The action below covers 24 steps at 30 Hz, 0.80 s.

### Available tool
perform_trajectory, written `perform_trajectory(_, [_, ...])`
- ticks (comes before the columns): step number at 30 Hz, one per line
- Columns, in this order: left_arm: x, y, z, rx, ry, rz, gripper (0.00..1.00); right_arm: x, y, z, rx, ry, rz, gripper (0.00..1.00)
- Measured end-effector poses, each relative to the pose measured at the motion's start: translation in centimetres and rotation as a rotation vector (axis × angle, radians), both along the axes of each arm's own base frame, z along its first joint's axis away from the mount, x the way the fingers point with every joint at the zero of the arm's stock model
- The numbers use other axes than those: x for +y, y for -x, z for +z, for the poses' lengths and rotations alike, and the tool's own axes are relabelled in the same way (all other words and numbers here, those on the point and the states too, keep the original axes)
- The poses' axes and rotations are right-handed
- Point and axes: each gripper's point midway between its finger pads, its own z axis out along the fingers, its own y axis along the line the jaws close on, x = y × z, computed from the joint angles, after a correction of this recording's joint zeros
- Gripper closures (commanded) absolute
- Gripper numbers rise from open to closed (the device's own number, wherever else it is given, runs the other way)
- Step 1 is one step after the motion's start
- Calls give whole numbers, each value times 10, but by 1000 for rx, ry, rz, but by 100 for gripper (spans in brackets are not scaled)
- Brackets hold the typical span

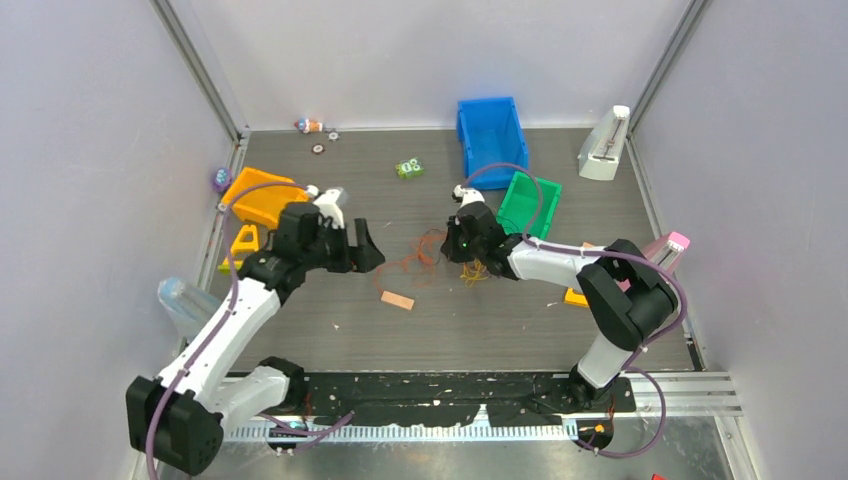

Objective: Untangle the cables
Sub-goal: Untie the cable.

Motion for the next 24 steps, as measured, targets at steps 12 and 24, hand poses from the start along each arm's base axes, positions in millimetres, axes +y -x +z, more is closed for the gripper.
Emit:
perform_trajectory(12, [-26, -20, -92, 133, -263, -66, 24, 4, 2, -2, -20, -25, 31, 95])
perform_trajectory(24, [-77, -58, -118, 100, -425, -311, 31, 9, 8, -4, -23, -59, 65, 95])
